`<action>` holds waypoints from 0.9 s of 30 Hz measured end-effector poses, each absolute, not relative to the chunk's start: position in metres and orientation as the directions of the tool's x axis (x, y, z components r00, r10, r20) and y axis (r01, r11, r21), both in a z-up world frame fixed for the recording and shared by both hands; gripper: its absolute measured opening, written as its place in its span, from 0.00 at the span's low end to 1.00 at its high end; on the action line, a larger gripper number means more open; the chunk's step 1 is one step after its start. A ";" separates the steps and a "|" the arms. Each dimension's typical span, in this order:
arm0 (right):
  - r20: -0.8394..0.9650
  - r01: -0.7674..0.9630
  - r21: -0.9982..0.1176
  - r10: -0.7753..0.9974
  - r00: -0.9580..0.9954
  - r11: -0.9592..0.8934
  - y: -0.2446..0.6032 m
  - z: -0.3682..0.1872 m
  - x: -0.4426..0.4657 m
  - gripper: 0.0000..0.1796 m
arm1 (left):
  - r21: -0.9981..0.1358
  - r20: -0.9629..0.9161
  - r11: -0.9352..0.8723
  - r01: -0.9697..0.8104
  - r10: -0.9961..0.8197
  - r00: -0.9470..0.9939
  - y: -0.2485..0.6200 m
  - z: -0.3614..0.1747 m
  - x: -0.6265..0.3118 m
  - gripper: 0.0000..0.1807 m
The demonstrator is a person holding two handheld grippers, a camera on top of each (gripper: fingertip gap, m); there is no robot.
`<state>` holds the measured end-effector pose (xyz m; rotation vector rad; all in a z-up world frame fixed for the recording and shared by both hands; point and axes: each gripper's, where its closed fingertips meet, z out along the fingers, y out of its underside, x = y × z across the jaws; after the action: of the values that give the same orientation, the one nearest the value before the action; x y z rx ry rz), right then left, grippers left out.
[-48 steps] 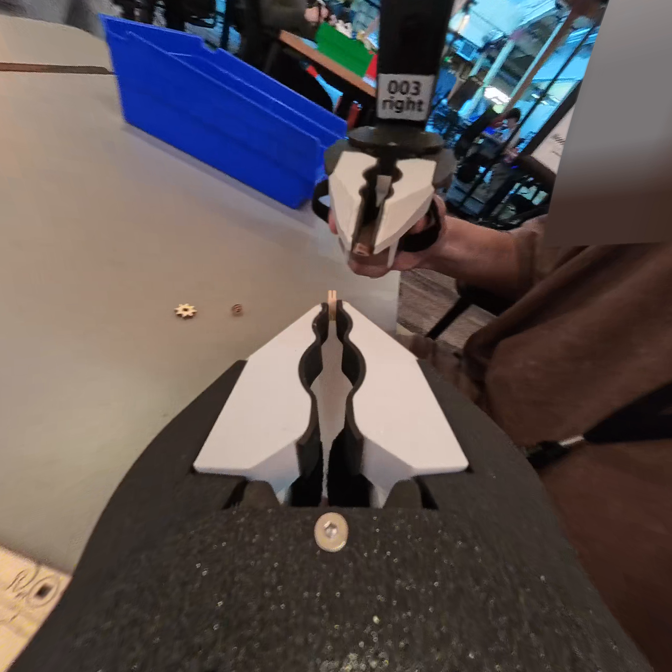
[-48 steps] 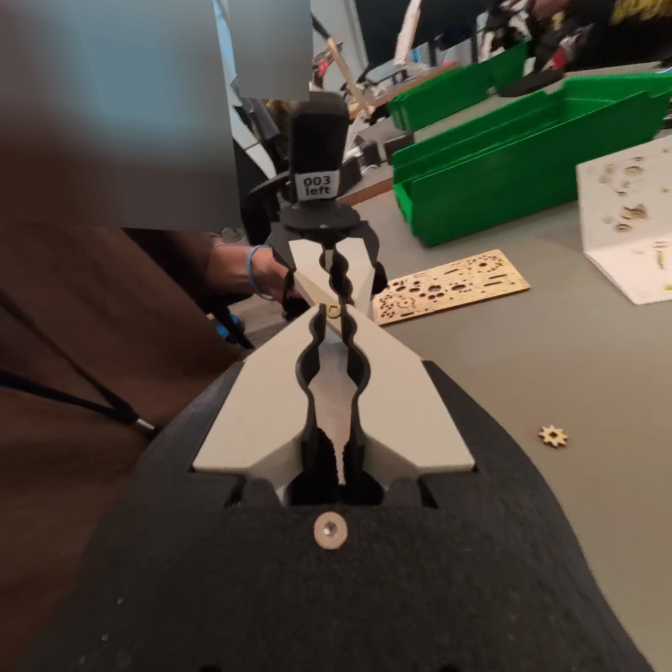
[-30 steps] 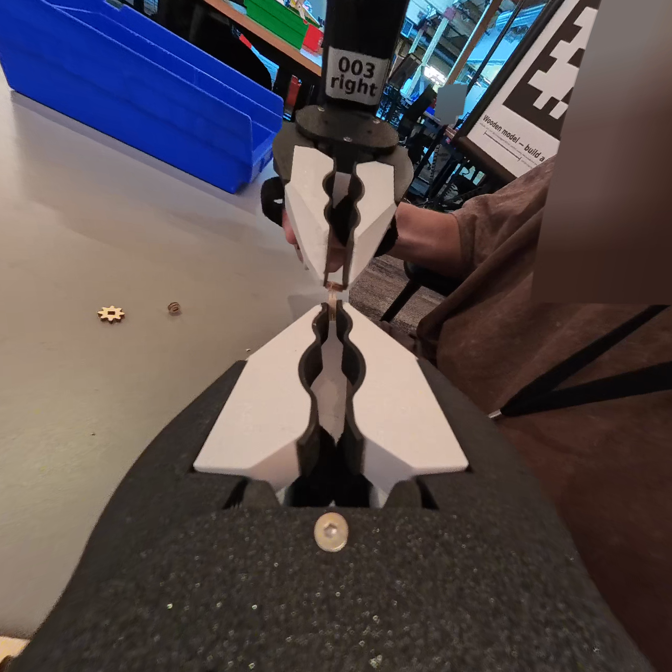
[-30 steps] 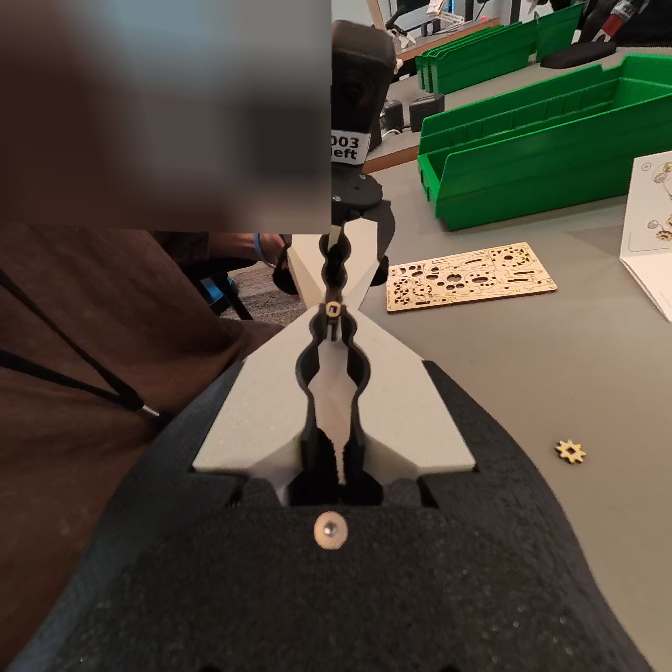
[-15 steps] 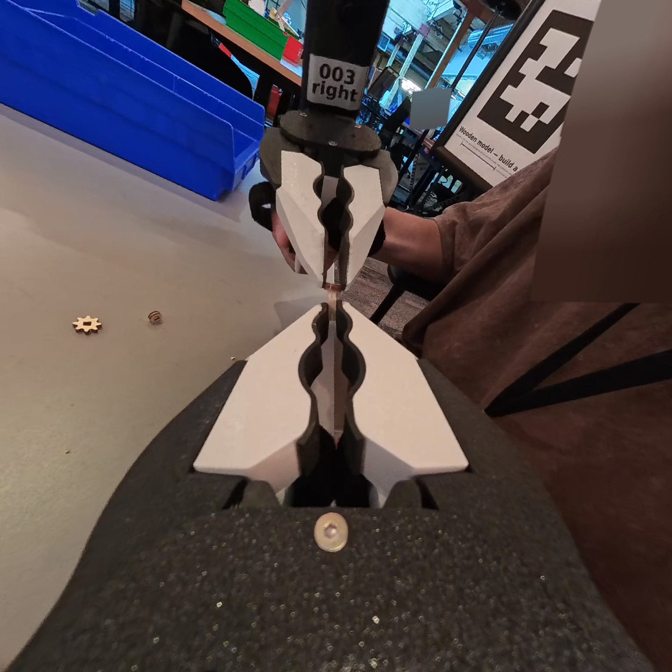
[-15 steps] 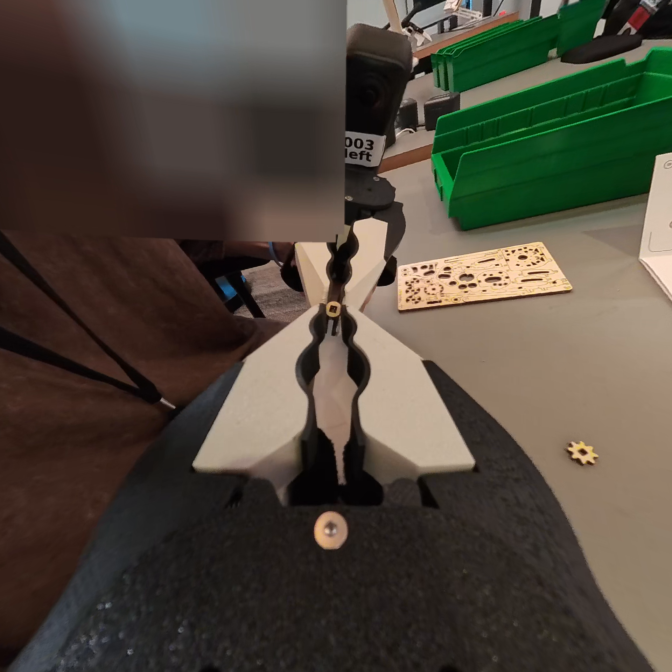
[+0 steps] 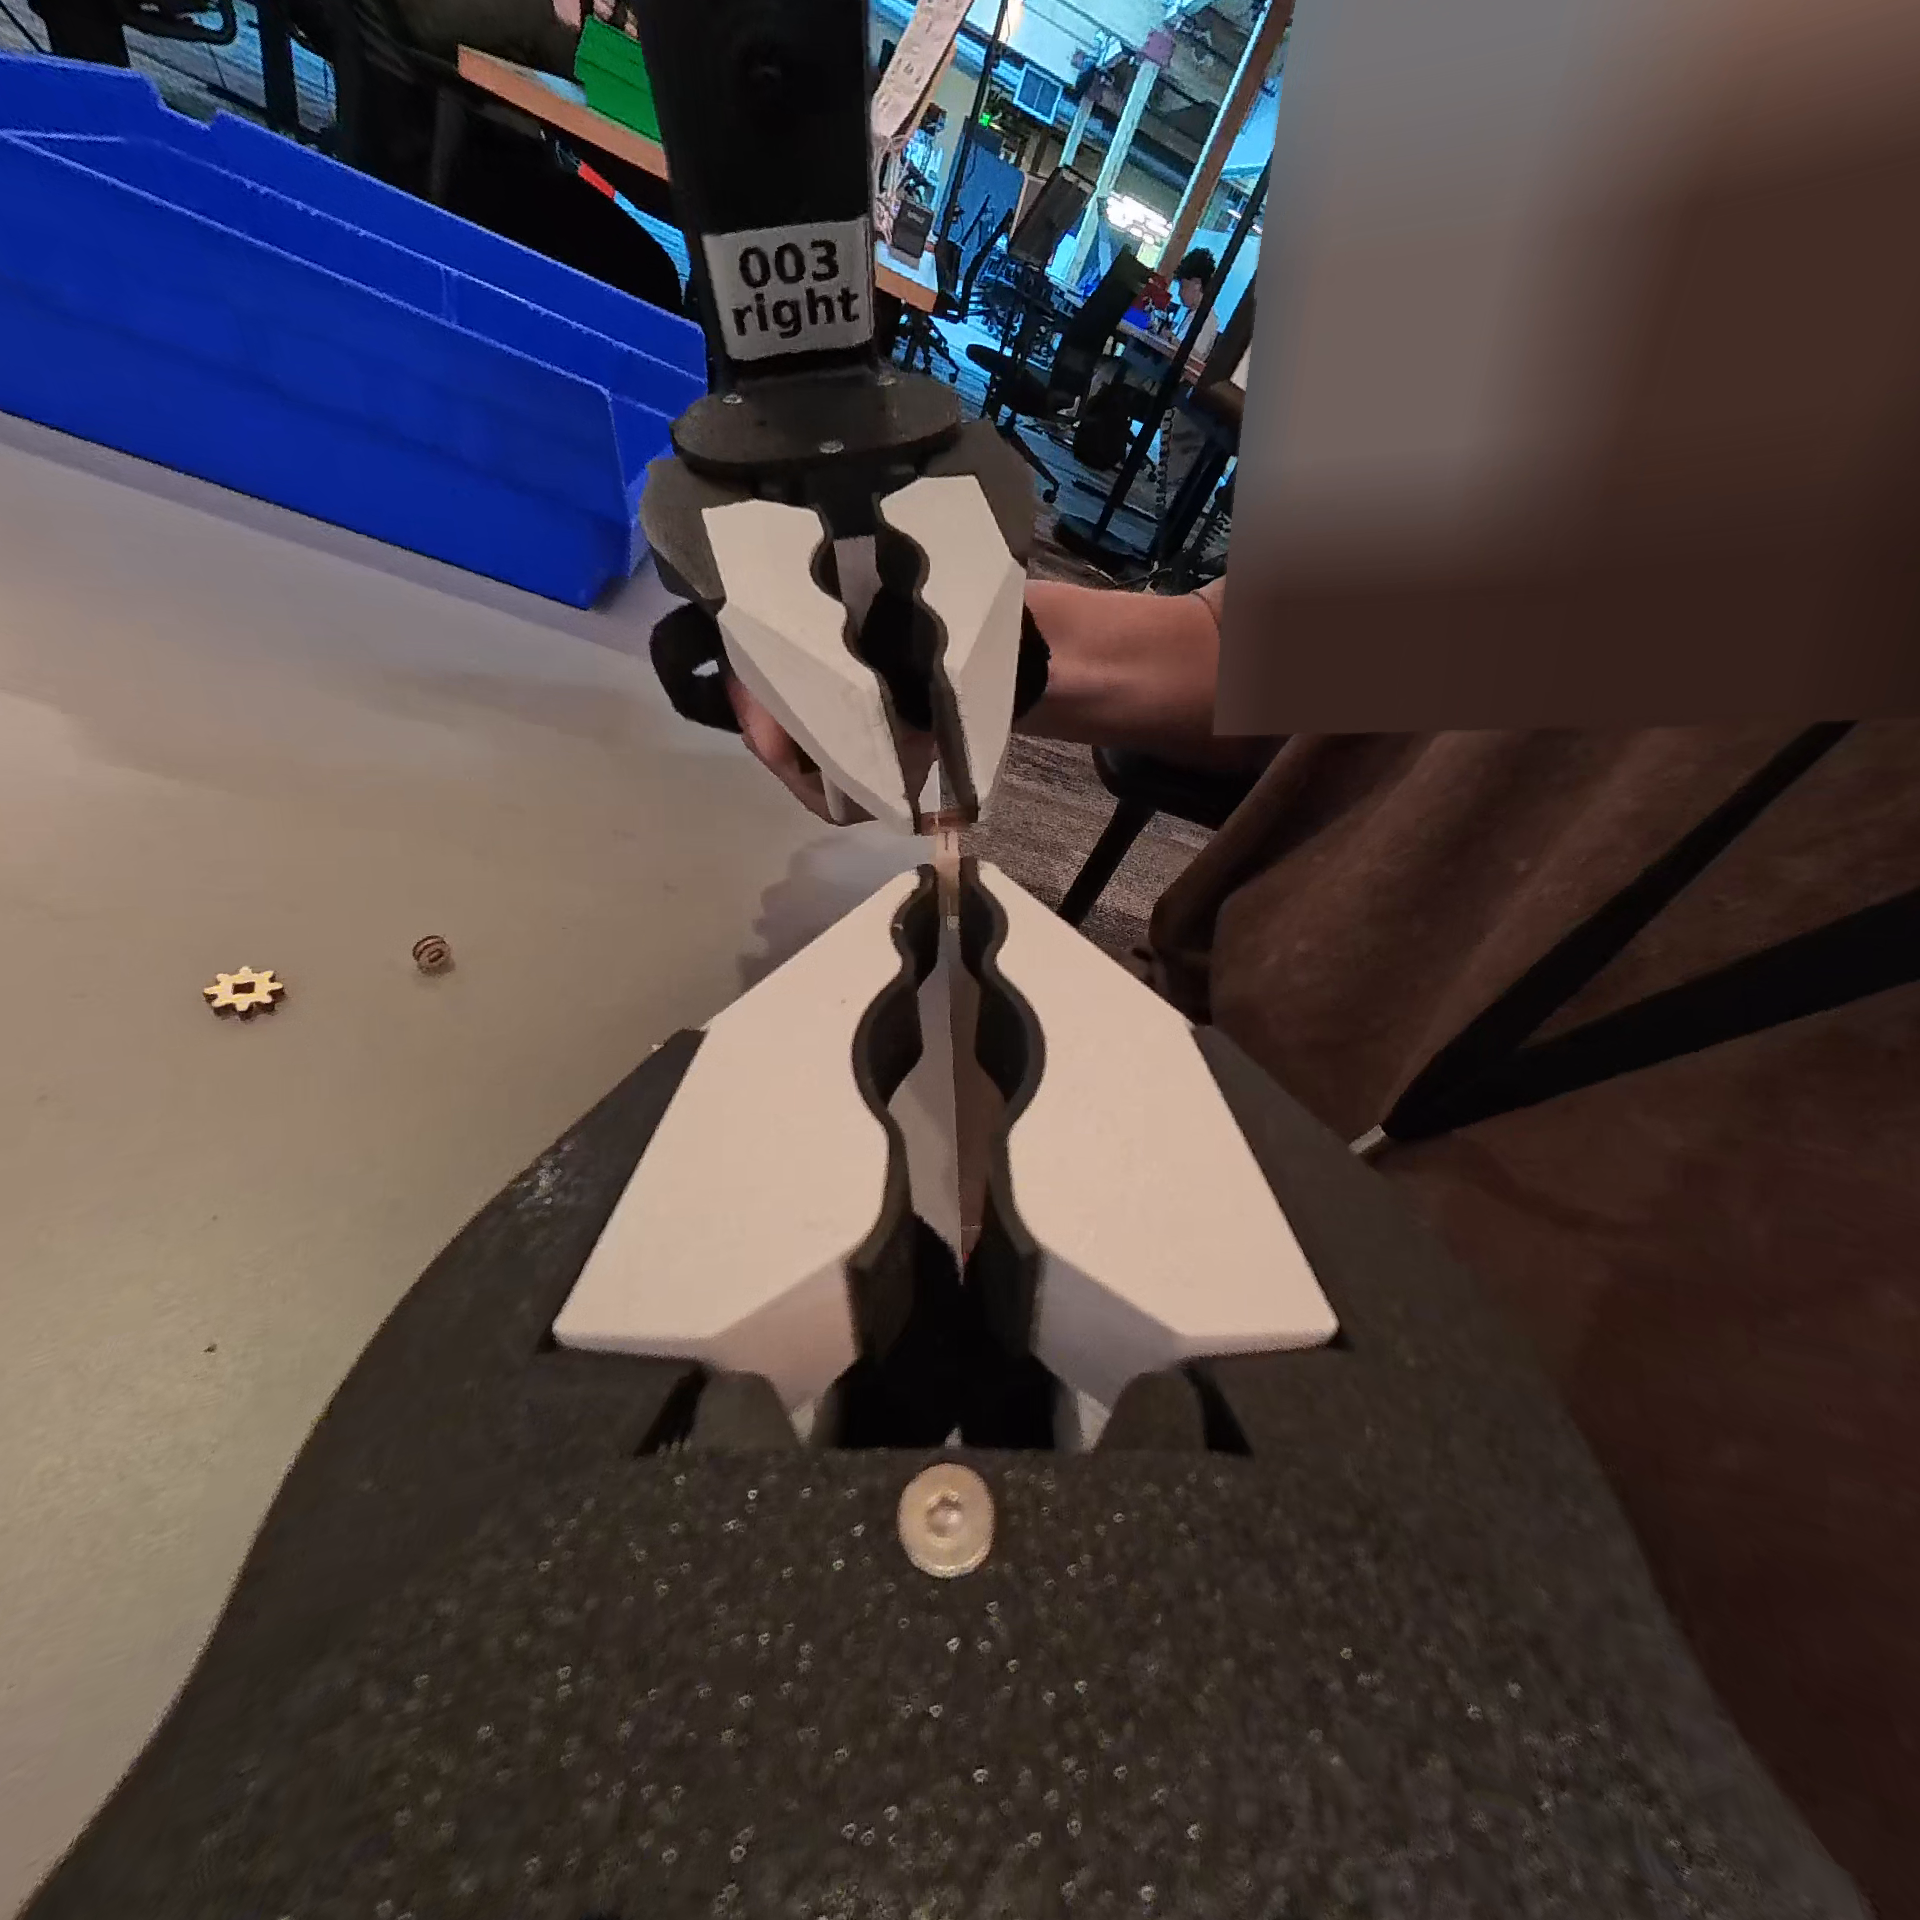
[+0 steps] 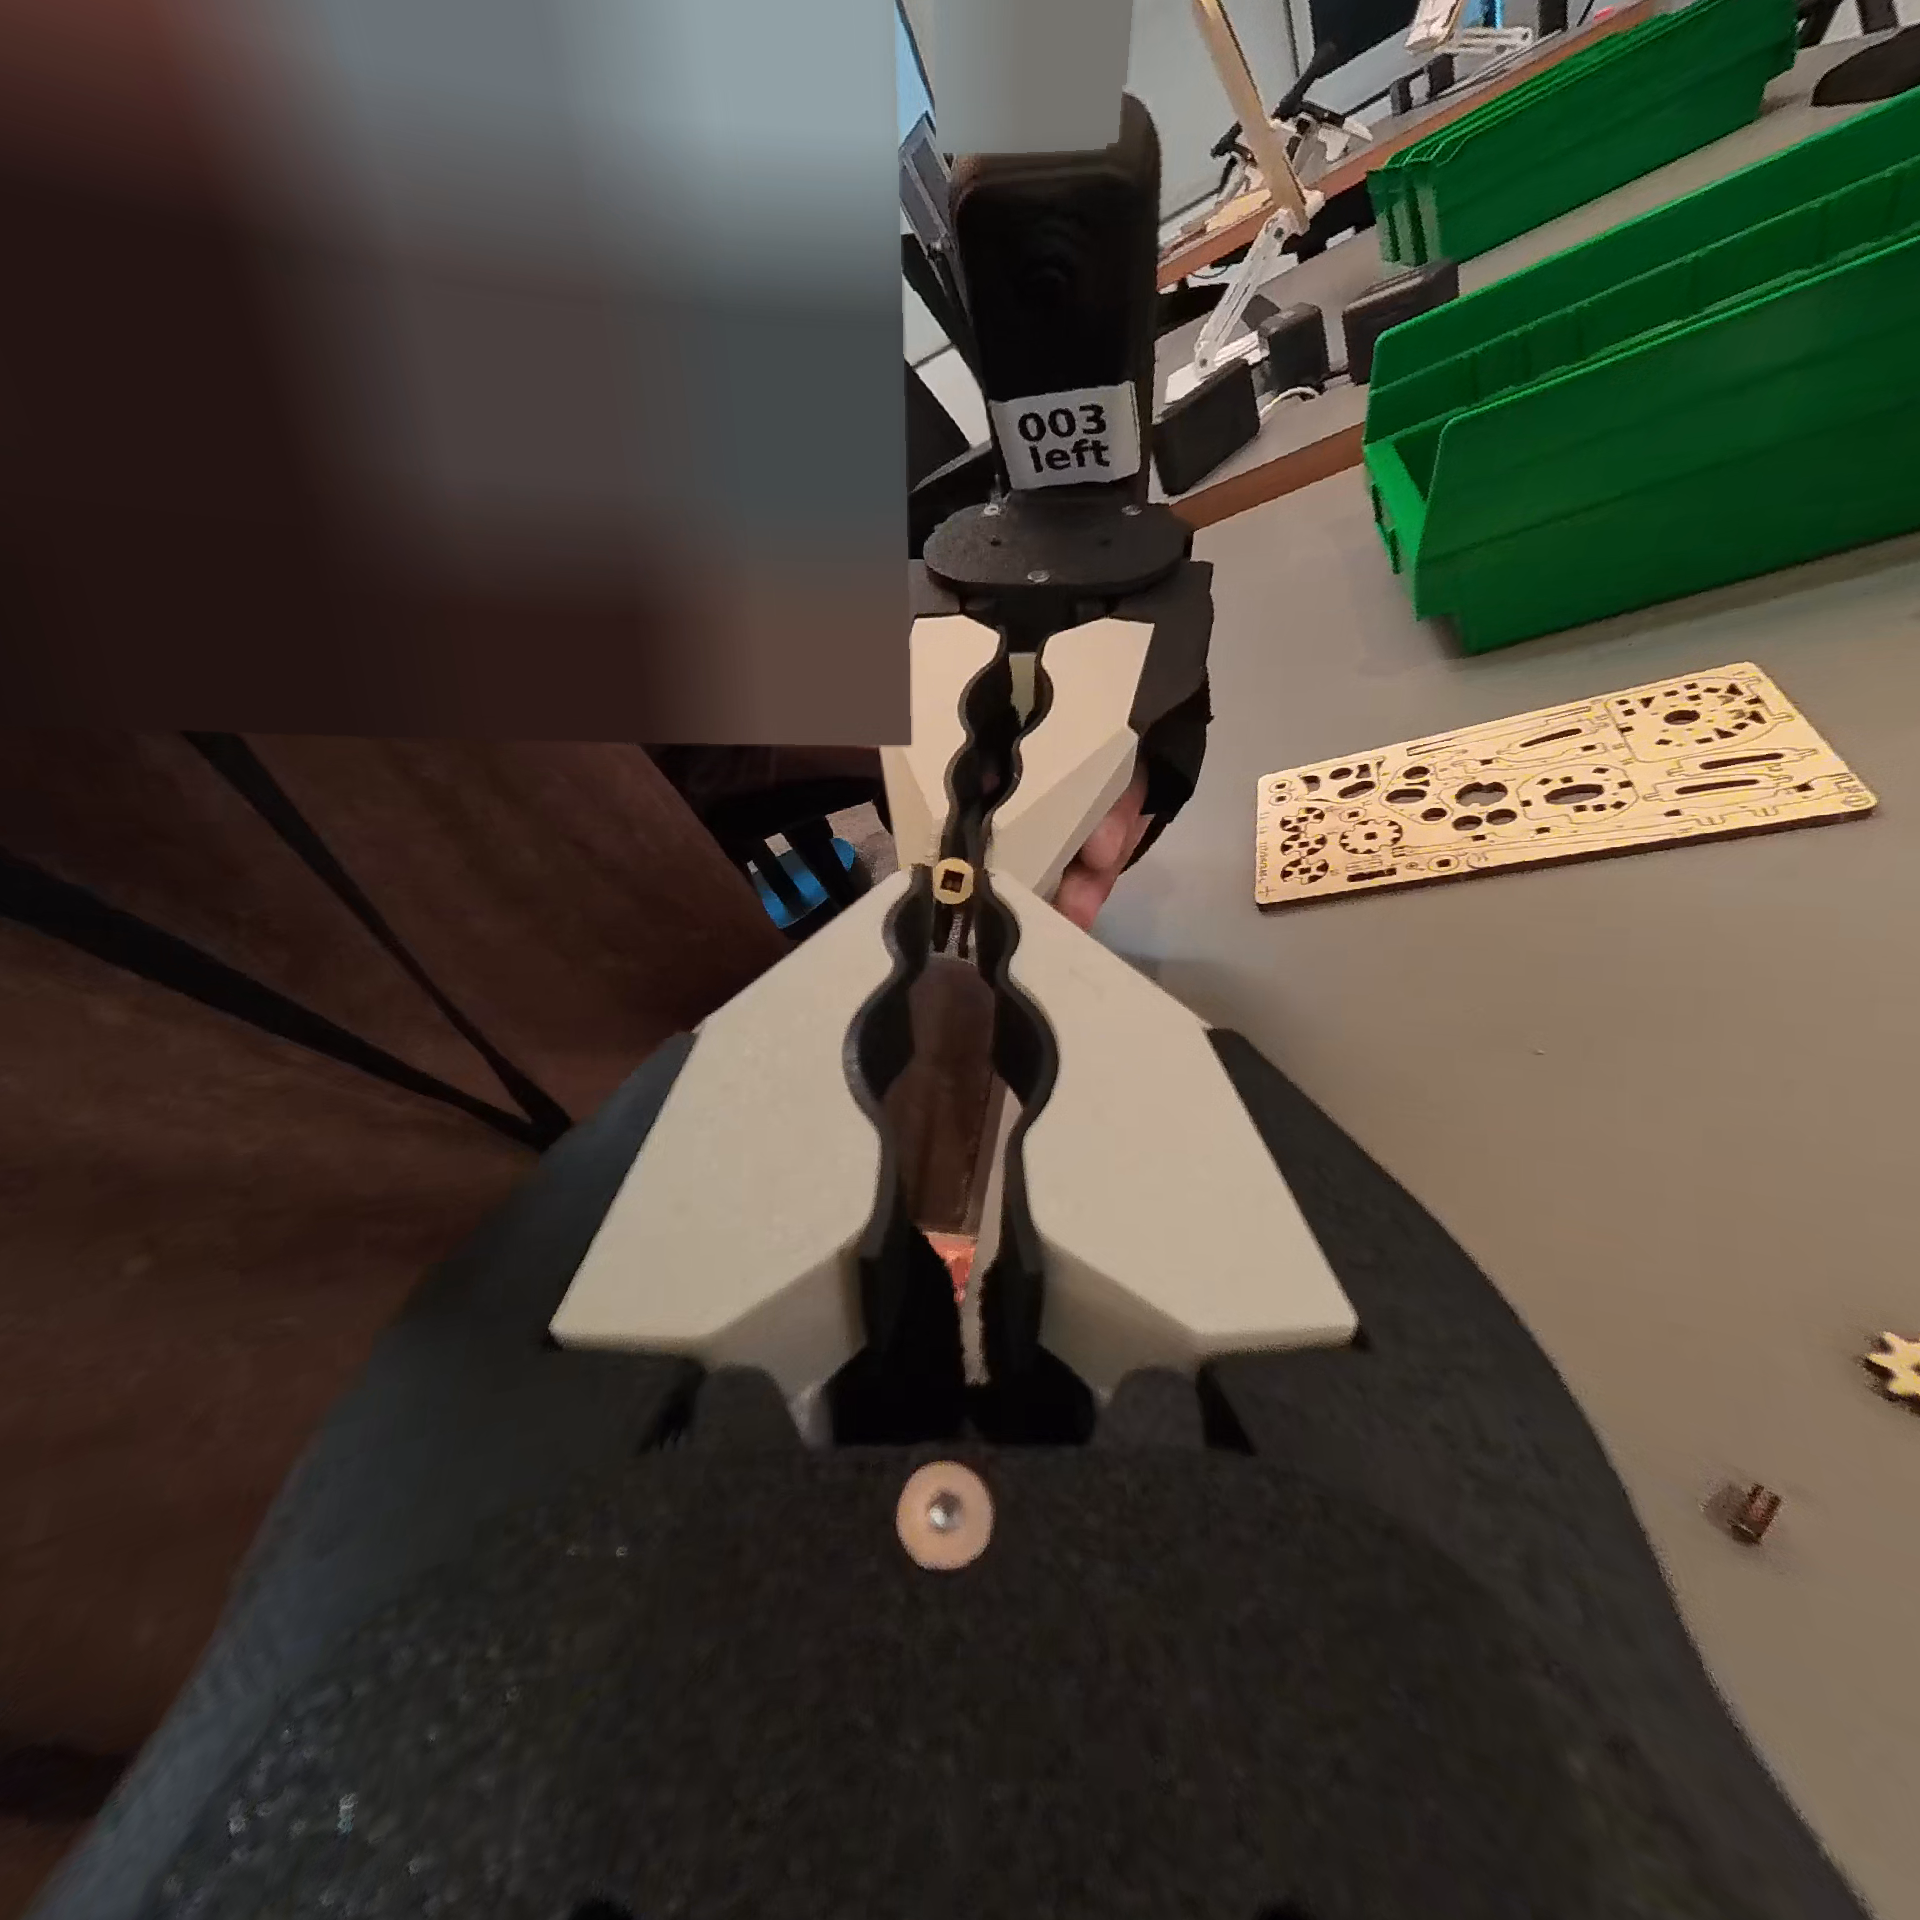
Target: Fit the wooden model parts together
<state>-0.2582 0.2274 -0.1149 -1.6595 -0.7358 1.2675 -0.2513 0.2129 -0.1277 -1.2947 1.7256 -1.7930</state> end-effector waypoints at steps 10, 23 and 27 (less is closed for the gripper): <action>-0.438 -0.011 -0.891 0.851 0.292 -0.455 0.224 -0.126 -0.260 0.04 | -0.899 0.379 -0.167 -0.405 -0.761 -0.527 0.209 -0.139 -0.253 0.01; -0.354 0.186 -0.880 0.865 0.355 -0.437 0.217 -0.147 -0.260 0.04 | -0.880 0.304 -0.035 -0.473 -0.808 -0.505 0.205 -0.161 -0.253 0.00; -0.345 0.215 -0.872 0.864 0.366 -0.439 0.217 -0.152 -0.261 0.04 | -0.869 0.311 -0.029 -0.494 -0.808 -0.501 0.204 -0.167 -0.254 0.00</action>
<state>-0.2608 0.2167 -0.1520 -1.8719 -0.9390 1.0874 -0.2535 0.2043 -0.1665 -1.3743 1.9608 -1.5402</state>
